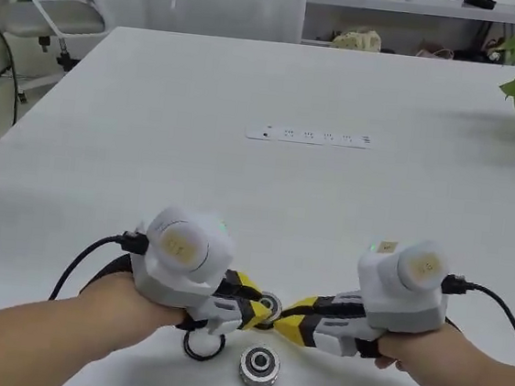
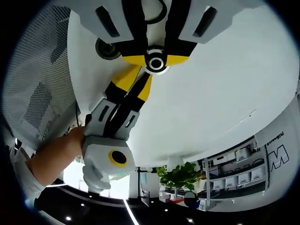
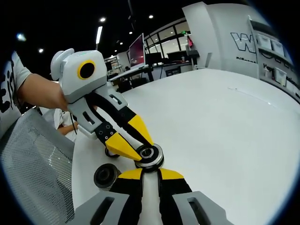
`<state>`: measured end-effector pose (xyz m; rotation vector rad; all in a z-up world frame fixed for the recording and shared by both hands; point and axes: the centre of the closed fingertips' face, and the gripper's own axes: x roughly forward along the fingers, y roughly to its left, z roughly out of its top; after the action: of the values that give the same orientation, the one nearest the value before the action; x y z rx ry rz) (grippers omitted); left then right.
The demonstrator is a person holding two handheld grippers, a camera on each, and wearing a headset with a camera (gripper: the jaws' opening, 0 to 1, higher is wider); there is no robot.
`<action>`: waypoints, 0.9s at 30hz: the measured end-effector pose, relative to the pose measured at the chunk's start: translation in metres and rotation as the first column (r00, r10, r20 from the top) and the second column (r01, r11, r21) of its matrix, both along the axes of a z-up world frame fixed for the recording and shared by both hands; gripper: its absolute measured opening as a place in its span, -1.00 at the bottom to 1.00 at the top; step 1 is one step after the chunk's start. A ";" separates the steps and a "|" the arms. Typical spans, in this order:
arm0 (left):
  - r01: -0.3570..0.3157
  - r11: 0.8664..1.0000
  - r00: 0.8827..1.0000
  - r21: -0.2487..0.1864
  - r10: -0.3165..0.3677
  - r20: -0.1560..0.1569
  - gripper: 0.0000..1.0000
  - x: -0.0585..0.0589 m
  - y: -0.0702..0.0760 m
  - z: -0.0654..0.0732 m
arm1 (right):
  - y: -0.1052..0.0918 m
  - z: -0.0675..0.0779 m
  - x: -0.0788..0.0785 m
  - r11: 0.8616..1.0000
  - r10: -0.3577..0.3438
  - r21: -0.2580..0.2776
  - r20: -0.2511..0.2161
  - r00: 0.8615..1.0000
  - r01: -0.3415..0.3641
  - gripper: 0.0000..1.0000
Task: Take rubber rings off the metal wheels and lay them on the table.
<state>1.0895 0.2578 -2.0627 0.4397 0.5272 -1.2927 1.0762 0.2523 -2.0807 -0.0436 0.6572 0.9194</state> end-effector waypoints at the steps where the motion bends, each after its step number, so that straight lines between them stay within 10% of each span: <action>1: 0.000 1.000 1.000 0.000 0.000 0.001 -0.85 0.000 0.000 0.000 | 0.000 0.000 0.000 1.000 -0.001 0.001 -0.001 1.000 0.001 -0.84; 27: -0.026 1.000 1.000 -0.001 0.026 0.012 -0.86 -0.003 0.001 0.001 | -0.007 0.000 0.004 0.986 -0.121 0.096 -0.121 0.985 0.133 -1.00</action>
<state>1.0862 0.2584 -2.0619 0.4386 0.5211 -1.2646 1.0801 0.2448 -2.0811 0.1434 0.7092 0.8353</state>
